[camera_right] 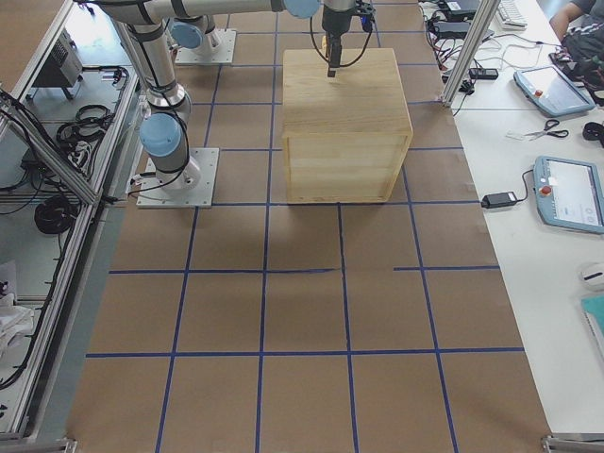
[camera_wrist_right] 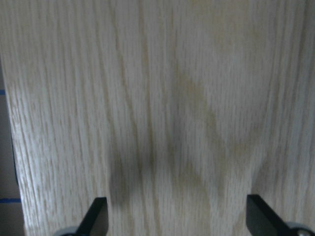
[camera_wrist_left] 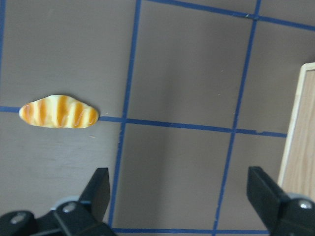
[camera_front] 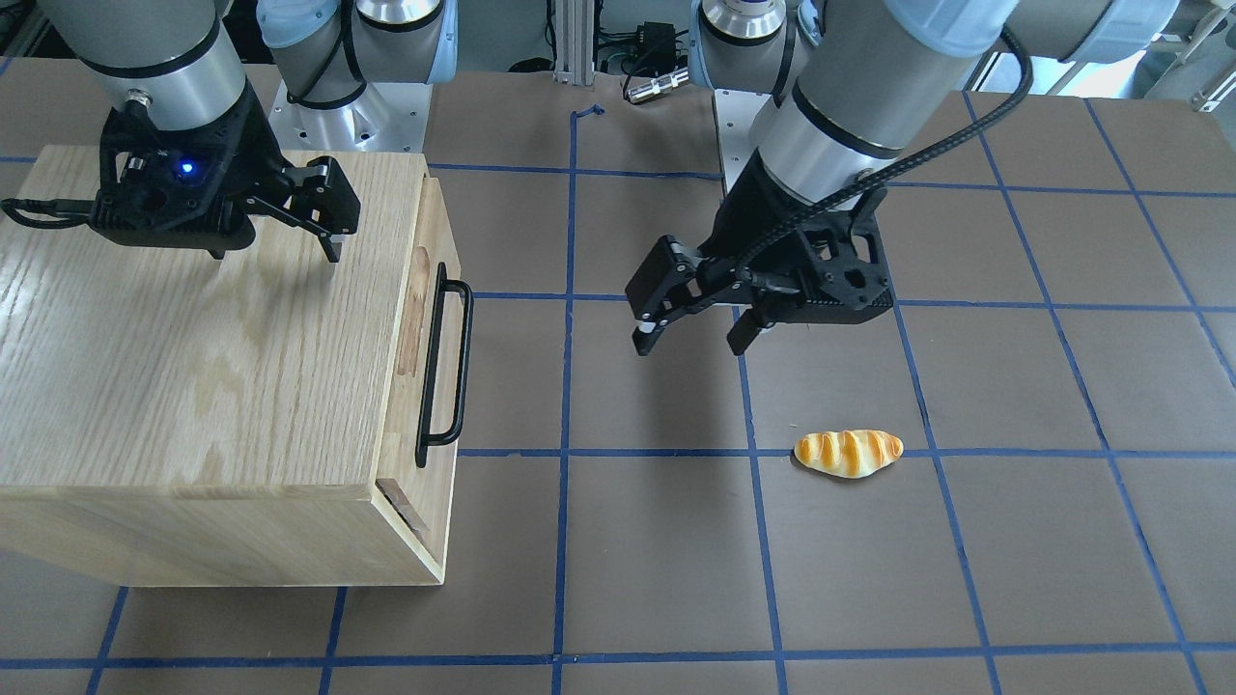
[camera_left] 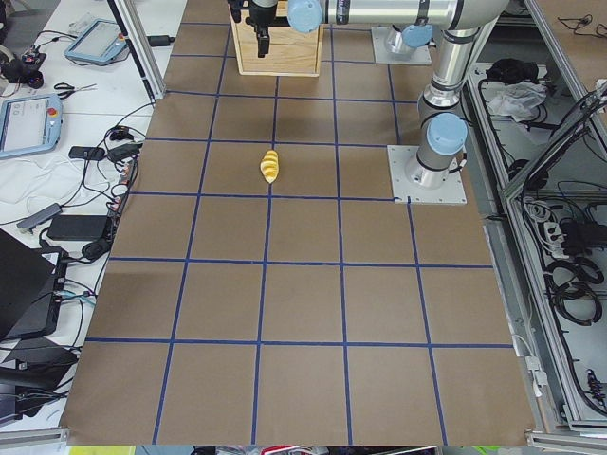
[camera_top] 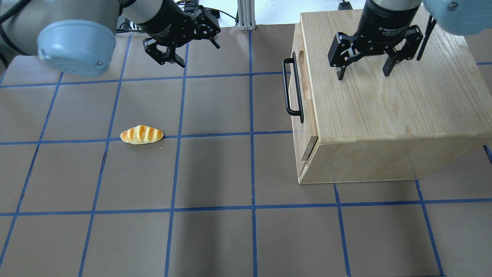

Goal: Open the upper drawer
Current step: 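Move the left gripper across toward the black drawer handle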

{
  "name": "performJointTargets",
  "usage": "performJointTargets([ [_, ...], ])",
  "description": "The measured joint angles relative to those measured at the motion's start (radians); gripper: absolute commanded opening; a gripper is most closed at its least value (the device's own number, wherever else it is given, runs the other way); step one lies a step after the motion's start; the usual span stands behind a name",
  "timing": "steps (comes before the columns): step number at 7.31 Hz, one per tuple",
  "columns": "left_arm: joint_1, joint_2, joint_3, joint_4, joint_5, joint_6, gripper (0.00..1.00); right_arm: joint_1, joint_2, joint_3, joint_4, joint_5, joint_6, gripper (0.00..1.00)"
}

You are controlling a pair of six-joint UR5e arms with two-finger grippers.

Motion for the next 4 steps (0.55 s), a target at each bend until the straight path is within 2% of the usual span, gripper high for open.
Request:
performJointTargets([
  [4, -0.135, -0.108, -0.001, 0.128, -0.043, -0.163, 1.0, 0.0, 0.0, 0.0, 0.0, 0.0, 0.0, 1.0],
])
